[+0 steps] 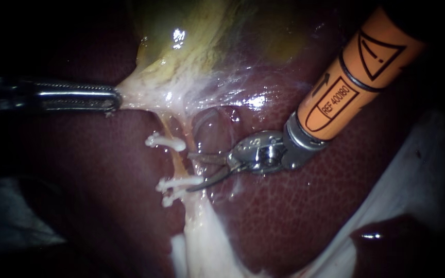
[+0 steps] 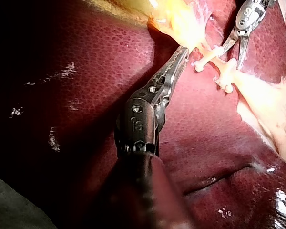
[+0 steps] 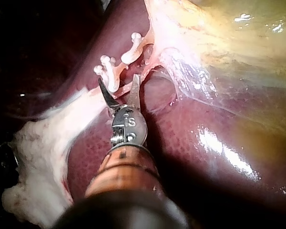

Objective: Go to the cutting position left tube

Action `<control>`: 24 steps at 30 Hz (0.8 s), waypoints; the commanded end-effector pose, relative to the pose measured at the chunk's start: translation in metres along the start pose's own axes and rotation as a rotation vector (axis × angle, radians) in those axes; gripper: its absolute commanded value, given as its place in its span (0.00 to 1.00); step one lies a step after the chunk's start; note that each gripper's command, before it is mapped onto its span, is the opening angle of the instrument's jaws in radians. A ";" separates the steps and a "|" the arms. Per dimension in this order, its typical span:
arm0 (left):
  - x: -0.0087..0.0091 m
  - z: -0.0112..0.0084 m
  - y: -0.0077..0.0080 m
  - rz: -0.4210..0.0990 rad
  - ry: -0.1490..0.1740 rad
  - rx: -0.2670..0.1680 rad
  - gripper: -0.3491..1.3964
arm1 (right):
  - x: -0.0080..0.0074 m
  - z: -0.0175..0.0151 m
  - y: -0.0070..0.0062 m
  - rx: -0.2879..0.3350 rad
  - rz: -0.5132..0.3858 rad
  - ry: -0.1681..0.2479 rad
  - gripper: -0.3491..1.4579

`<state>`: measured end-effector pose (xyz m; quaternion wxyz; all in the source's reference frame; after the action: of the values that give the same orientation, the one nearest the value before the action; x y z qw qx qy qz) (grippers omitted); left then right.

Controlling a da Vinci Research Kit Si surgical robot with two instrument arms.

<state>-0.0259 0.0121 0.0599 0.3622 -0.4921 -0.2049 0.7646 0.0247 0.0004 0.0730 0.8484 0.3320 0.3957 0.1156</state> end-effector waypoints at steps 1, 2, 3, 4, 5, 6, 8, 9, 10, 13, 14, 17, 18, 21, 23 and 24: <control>0.0000 0.0000 0.0000 0.000 0.000 0.000 0.00 | 0.0000 -0.0001 0.0000 0.000 -0.001 0.000 0.92; 0.0000 0.0000 0.0000 0.000 0.000 0.000 0.00 | 0.0000 -0.0001 0.0000 0.001 -0.001 0.000 0.92; 0.0000 0.0000 0.0000 0.000 0.000 0.000 0.00 | -0.0001 -0.0001 -0.0001 0.001 -0.001 0.000 0.92; 0.0000 0.0000 0.0000 0.000 0.000 0.000 0.00 | -0.0001 -0.0001 -0.0001 0.004 -0.001 -0.001 0.92; 0.0000 0.0000 0.0000 0.000 0.000 0.000 0.00 | -0.0001 -0.0001 -0.0001 0.004 -0.001 -0.001 0.92; 0.0000 0.0000 0.0000 0.000 0.000 0.000 0.00 | -0.0001 -0.0001 -0.0001 0.007 -0.001 -0.001 0.92; 0.0000 0.0001 0.0000 0.000 0.000 0.000 0.00 | -0.0001 -0.0002 -0.0002 0.010 -0.002 -0.002 0.92; 0.0000 0.0001 0.0000 0.000 0.000 0.000 0.00 | -0.0001 -0.0002 -0.0002 0.011 -0.002 -0.002 0.92; 0.0000 0.0001 0.0000 0.000 0.000 0.000 0.00 | -0.0002 -0.0002 -0.0002 0.014 -0.002 -0.002 0.92; 0.0000 0.0001 0.0000 0.000 0.000 0.000 0.00 | -0.0002 -0.0003 -0.0003 0.019 -0.004 0.000 0.92; 0.0000 0.0001 0.0000 0.000 0.000 0.000 0.00 | -0.0002 -0.0003 -0.0003 0.022 -0.004 0.000 0.93; 0.0000 0.0001 0.0000 0.000 0.000 0.000 0.00 | -0.0003 -0.0003 -0.0004 0.028 -0.007 0.001 0.93; 0.0000 0.0001 0.0000 0.000 0.000 0.000 0.00 | -0.0003 -0.0003 -0.0004 0.030 -0.008 0.004 0.93; 0.0000 0.0001 0.0000 0.000 0.000 0.000 0.00 | -0.0003 -0.0004 -0.0005 0.041 -0.015 0.011 0.93; 0.0000 0.0001 0.0000 0.000 0.000 0.000 0.00 | -0.0003 -0.0004 -0.0005 0.055 -0.027 0.017 0.93; 0.0000 0.0001 0.0000 0.000 0.000 0.000 0.00 | -0.0003 -0.0003 -0.0005 0.061 -0.025 0.022 0.93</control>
<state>-0.0260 0.0121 0.0599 0.3622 -0.4922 -0.2046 0.7646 0.0242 0.0001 0.0726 0.8339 0.3528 0.4139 0.0941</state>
